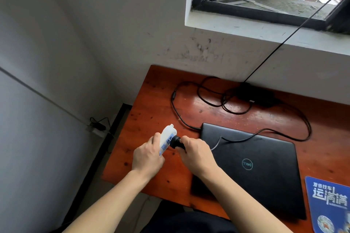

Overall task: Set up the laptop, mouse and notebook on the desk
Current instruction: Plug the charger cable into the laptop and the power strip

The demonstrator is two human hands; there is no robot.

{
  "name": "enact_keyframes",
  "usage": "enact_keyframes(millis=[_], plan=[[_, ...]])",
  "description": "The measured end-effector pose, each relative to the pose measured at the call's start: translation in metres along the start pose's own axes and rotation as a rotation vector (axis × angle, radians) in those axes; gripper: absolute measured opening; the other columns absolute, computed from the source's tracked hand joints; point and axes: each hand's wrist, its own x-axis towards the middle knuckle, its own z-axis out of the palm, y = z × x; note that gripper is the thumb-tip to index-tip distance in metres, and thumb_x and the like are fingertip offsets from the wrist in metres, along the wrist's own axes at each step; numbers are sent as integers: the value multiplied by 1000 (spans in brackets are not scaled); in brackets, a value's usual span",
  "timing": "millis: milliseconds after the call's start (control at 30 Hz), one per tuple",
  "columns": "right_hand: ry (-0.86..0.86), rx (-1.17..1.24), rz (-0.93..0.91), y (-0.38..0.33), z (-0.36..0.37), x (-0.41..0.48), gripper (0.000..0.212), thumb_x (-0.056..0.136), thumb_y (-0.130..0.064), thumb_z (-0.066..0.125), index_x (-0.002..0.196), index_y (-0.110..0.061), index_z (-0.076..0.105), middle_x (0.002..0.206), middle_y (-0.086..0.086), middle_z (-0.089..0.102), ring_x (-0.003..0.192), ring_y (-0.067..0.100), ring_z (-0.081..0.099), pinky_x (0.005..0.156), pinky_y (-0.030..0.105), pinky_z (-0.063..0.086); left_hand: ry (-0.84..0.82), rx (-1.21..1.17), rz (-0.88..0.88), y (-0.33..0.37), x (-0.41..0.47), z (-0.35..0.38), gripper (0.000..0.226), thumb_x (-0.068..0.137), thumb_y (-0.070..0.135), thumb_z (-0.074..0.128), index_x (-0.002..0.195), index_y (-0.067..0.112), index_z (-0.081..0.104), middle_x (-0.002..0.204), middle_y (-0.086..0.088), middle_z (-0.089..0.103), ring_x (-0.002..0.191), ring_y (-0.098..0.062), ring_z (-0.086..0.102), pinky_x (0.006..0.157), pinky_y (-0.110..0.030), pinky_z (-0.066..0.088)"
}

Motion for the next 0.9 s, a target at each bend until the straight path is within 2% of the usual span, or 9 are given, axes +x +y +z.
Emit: enact_keyframes(millis=[67, 133, 267, 367, 467, 600, 733, 833, 900], plan=[[-6, -15, 9, -1, -1, 0, 17, 95, -28, 59, 95, -11, 59, 91, 11, 71, 82, 36, 62, 61, 34, 33, -12, 10, 1, 0, 0, 0, 67, 45, 14, 87, 100, 13, 47, 72, -3, 63, 47, -25, 61, 40, -19, 26], [0, -10, 9, -1, -2, 2, 18, 95, -28, 59, 95, -10, 61, 91, 11, 71, 82, 36, 63, 61, 36, 38, -42, -52, -49, 0, -1, 1, 63, 53, 21, 86, 104, 15, 48, 79, -2, 64, 53, -22, 61, 42, -16, 25], [5, 38, -58, 0, -9, 8, 20, 97, -25, 58, 104, -8, 65, 94, 10, 72, 85, 33, 64, 71, 42, 48, -77, -168, -155, -5, 5, -2, 60, 64, 33, 80, 108, 23, 41, 84, 6, 55, 62, -15, 51, 43, -15, 25], [-8, 33, -86, 0, -11, 8, 21, 99, -26, 57, 105, -7, 64, 95, 10, 72, 84, 32, 64, 71, 41, 48, -104, -137, -116, -9, 9, -6, 60, 62, 32, 79, 107, 22, 41, 87, 3, 59, 63, -19, 55, 44, -18, 25], [-45, -43, -73, -3, -11, 10, 22, 99, -29, 55, 101, -8, 61, 94, 11, 71, 82, 34, 63, 63, 38, 42, -110, -50, -44, -10, 11, -6, 59, 60, 29, 80, 103, 20, 41, 88, -1, 65, 65, -26, 64, 42, -19, 19], [-97, -140, -88, -5, -15, 20, 23, 100, -30, 55, 101, -7, 61, 94, 13, 71, 83, 36, 63, 62, 36, 38, -133, 47, 1, -11, 16, -9, 57, 65, 31, 77, 105, 21, 38, 97, -3, 66, 73, -27, 68, 48, -23, 34], [-87, -96, -77, -1, -18, 23, 25, 100, -30, 55, 104, -7, 62, 95, 13, 72, 86, 37, 64, 67, 39, 45, -136, -89, -107, -8, 18, -10, 55, 63, 29, 71, 96, 25, 27, 91, -4, 63, 74, -33, 65, 53, -28, 34], [-65, -38, -74, 1, -18, 20, 25, 99, -29, 56, 106, -5, 64, 95, 15, 72, 85, 38, 65, 72, 45, 49, -126, -128, -101, -7, 19, -11, 54, 64, 29, 72, 99, 23, 31, 92, -5, 63, 73, -33, 64, 52, -27, 35], [-89, -63, -69, 1, -18, 20, 25, 99, -30, 56, 106, -6, 62, 95, 15, 72, 85, 38, 65, 71, 43, 49, -119, -134, -83, -9, 16, -10, 55, 66, 30, 74, 102, 23, 33, 92, -3, 62, 69, -28, 61, 46, -24, 30]])
